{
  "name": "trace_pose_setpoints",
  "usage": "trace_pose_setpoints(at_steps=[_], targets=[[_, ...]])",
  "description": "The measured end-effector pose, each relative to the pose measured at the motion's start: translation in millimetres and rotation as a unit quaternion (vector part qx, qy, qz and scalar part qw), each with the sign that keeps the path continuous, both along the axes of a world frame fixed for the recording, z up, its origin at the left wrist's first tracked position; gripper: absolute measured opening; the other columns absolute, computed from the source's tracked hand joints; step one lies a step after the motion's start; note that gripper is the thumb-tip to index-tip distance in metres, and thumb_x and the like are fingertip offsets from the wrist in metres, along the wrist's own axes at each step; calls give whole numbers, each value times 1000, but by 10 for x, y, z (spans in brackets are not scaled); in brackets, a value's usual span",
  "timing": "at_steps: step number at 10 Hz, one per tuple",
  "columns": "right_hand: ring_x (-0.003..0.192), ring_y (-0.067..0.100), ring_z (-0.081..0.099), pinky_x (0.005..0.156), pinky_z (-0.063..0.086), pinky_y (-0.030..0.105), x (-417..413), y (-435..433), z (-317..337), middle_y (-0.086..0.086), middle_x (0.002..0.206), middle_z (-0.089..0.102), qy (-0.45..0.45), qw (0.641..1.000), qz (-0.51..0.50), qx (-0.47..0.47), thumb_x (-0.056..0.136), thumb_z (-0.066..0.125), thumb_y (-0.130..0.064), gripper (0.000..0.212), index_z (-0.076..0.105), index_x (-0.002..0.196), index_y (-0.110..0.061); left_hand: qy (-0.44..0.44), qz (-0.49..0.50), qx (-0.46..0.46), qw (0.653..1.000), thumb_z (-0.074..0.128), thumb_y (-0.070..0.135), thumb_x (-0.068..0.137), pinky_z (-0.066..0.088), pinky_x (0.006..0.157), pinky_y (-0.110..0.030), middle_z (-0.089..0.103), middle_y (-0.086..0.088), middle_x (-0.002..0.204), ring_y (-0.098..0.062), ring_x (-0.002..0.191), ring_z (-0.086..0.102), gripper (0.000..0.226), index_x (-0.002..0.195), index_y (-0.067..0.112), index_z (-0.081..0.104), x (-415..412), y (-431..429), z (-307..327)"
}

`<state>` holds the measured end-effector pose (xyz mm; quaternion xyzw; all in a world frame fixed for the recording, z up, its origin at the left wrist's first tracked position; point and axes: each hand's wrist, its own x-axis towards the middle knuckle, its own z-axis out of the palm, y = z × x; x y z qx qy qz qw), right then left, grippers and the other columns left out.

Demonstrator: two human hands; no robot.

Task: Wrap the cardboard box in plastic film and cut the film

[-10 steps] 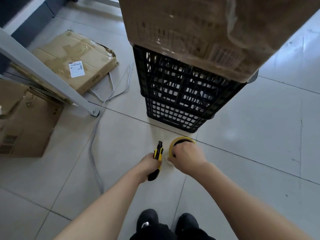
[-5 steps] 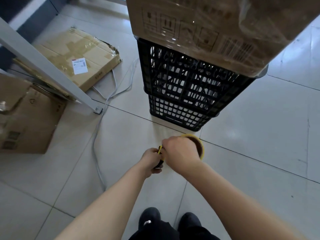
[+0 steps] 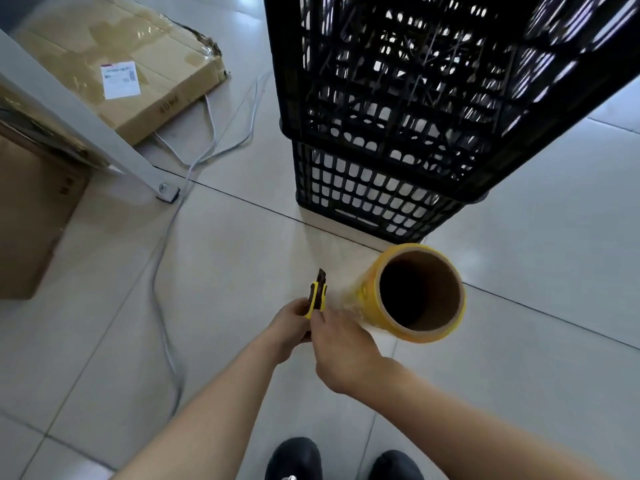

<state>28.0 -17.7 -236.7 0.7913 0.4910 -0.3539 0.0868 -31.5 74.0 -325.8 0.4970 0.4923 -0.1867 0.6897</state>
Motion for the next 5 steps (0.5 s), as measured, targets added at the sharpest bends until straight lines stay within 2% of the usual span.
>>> trace_pose_setpoints(at_steps=[1,2,3,4,5], targets=[[112,26,46,91,42,34,30,-42,-168,13,124,47,4,998,57,-33,91,50,-10,39,42,129,-3,19,-1,-26,999,50,-11,88,56,82,-32,59,-11,111,-22,95,58,46,129,11,53,-41,23,-249],[115,28,44,97,42,38,58,-76,-228,14,125,46,14,997,69,-44,91,50,-10,39,43,129,-3,55,-3,-55,997,49,-10,90,40,109,-45,50,0,117,-23,112,49,56,136,21,45,-90,56,-275],[114,28,46,93,41,37,40,-102,-191,14,125,46,43,997,38,-44,95,48,-18,37,42,129,-6,77,-60,-45,994,51,-1,92,45,90,-33,43,-3,132,-20,111,50,61,147,21,36,-110,69,-82],[115,27,46,87,42,33,-58,-141,11,11,126,46,91,995,-29,-35,95,49,-22,39,41,131,-9,98,-203,95,970,53,15,95,46,86,-29,49,-9,140,-23,114,55,48,142,16,45,-124,43,307],[116,26,45,89,43,35,-134,-193,354,9,128,43,108,992,-51,-44,95,50,-27,41,40,132,-11,113,-309,201,923,48,20,98,45,99,-32,52,-10,141,-26,126,52,39,137,13,50,-143,29,794]])
